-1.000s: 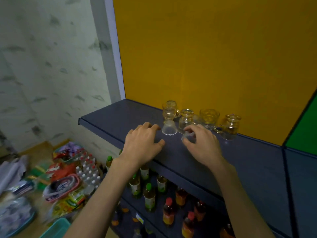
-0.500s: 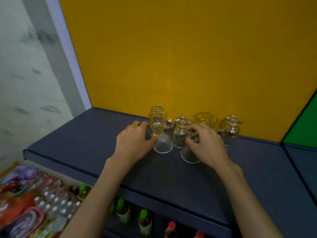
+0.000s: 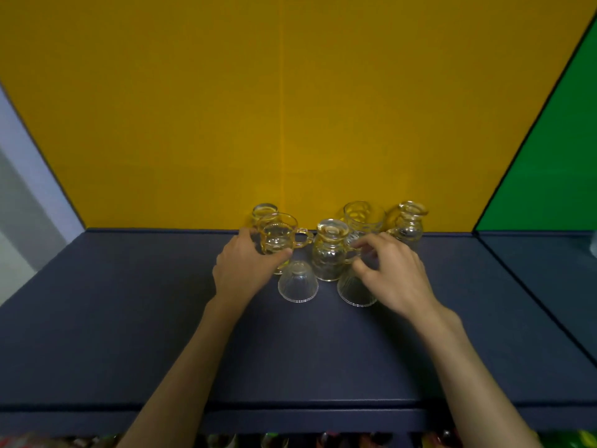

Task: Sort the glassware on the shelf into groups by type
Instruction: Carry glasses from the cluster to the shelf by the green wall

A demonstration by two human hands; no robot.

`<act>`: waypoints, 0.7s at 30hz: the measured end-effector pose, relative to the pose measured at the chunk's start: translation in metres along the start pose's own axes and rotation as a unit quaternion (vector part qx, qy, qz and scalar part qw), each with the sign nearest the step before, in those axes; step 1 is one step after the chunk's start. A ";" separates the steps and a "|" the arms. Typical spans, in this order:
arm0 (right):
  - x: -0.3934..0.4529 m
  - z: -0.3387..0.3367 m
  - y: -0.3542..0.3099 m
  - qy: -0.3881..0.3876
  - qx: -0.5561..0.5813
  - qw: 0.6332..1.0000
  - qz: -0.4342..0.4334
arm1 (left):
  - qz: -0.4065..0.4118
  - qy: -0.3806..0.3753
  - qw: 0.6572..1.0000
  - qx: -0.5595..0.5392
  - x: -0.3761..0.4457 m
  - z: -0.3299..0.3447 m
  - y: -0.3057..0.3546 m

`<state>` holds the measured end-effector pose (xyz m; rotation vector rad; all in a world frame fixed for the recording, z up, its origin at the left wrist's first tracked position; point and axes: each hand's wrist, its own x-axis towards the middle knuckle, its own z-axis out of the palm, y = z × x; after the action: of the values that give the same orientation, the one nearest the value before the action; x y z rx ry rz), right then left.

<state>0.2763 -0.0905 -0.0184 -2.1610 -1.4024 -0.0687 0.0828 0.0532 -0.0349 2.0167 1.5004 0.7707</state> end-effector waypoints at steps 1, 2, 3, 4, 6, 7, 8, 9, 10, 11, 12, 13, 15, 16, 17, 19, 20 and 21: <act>-0.001 0.000 0.001 0.002 -0.004 1.000 0.007 | 0.004 -0.006 1.000 -0.009 0.002 0.003 0.000; -0.003 0.000 0.003 0.004 -0.006 1.000 0.013 | 0.007 -0.010 1.000 -0.017 0.003 0.006 0.001; -0.004 0.001 0.004 0.005 -0.007 1.000 0.019 | 0.009 -0.013 1.000 -0.025 0.004 0.008 0.002; -0.006 0.001 0.006 0.005 -0.007 1.000 0.026 | 0.012 -0.014 0.999 -0.036 0.005 0.011 0.003; -0.010 0.002 0.009 0.004 -0.009 0.999 0.036 | 0.020 -0.007 0.998 -0.055 0.006 0.016 0.003; -0.011 0.002 0.010 0.001 -0.012 0.999 0.040 | 0.025 -0.003 0.998 -0.063 0.007 0.018 0.003; -0.012 0.003 0.011 -0.005 -0.014 0.999 0.045 | 0.031 0.001 0.997 -0.071 0.007 0.020 0.002; -0.013 0.003 0.012 -0.015 -0.017 0.998 0.050 | 0.036 0.008 0.996 -0.080 0.007 0.021 0.002; -0.012 0.004 0.011 -0.029 -0.022 0.998 0.056 | 0.040 0.016 0.995 -0.087 0.007 0.021 0.001; -0.012 0.004 0.011 -0.045 -0.027 0.997 0.065 | 0.046 0.025 0.995 -0.090 0.006 0.021 0.002; -0.011 0.005 0.011 -0.061 -0.034 0.995 0.072 | 0.051 0.036 0.994 -0.090 0.005 0.021 0.002; -0.011 0.005 0.010 -0.078 -0.042 0.993 0.076 | 0.054 0.048 0.993 -0.090 0.004 0.018 0.003; -0.009 0.005 0.007 -0.117 -0.058 0.988 0.080 | 0.056 0.071 0.991 -0.100 0.002 0.011 0.007; -0.008 0.005 0.005 -0.137 -0.067 0.985 0.079 | 0.057 0.080 0.989 -0.109 0.002 0.006 0.009; -0.008 0.006 0.003 -0.154 -0.076 0.982 0.077 | 0.060 0.088 0.988 -0.116 0.002 0.001 0.011; -0.008 0.008 0.001 -0.177 -0.090 0.977 0.074 | 0.071 0.103 0.985 -0.120 0.002 -0.009 0.015; -0.008 0.010 0.001 -0.183 -0.095 0.976 0.074 | 0.076 0.108 0.984 -0.120 0.001 -0.012 0.017; -0.007 0.011 0.002 -0.186 -0.097 0.975 0.074 | 0.080 0.110 0.983 -0.123 -0.001 -0.015 0.018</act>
<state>0.2720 -0.0921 -0.0308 -2.5309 -1.4778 0.2802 0.0843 0.0482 -0.0119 1.9301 1.2928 1.2177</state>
